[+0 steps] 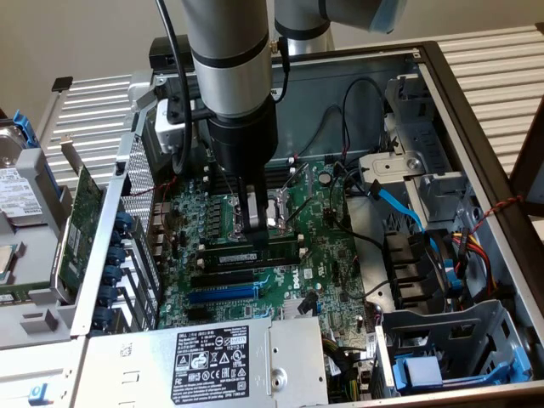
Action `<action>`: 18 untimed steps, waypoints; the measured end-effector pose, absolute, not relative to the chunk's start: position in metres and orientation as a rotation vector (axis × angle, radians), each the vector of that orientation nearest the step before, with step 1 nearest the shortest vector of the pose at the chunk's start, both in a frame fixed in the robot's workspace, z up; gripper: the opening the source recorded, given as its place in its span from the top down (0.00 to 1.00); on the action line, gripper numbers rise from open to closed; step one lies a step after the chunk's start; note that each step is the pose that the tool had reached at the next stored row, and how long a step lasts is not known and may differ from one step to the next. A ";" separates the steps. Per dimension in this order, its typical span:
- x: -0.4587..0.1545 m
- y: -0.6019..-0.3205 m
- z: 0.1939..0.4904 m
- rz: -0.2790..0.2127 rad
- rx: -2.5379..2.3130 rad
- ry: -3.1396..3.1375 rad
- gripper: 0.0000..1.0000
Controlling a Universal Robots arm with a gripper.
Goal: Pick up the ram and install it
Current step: 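Press down the ram until it locks into place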
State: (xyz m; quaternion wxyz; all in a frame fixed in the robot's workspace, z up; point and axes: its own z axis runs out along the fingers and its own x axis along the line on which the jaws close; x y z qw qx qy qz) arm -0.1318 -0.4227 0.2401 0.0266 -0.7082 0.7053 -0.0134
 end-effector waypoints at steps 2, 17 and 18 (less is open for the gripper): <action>-0.132 -0.423 0.240 -0.040 -2.190 2.180 0.72; -0.132 -0.423 0.246 0.022 -2.218 2.207 0.72; -0.132 -0.423 0.246 0.024 -2.219 2.208 0.72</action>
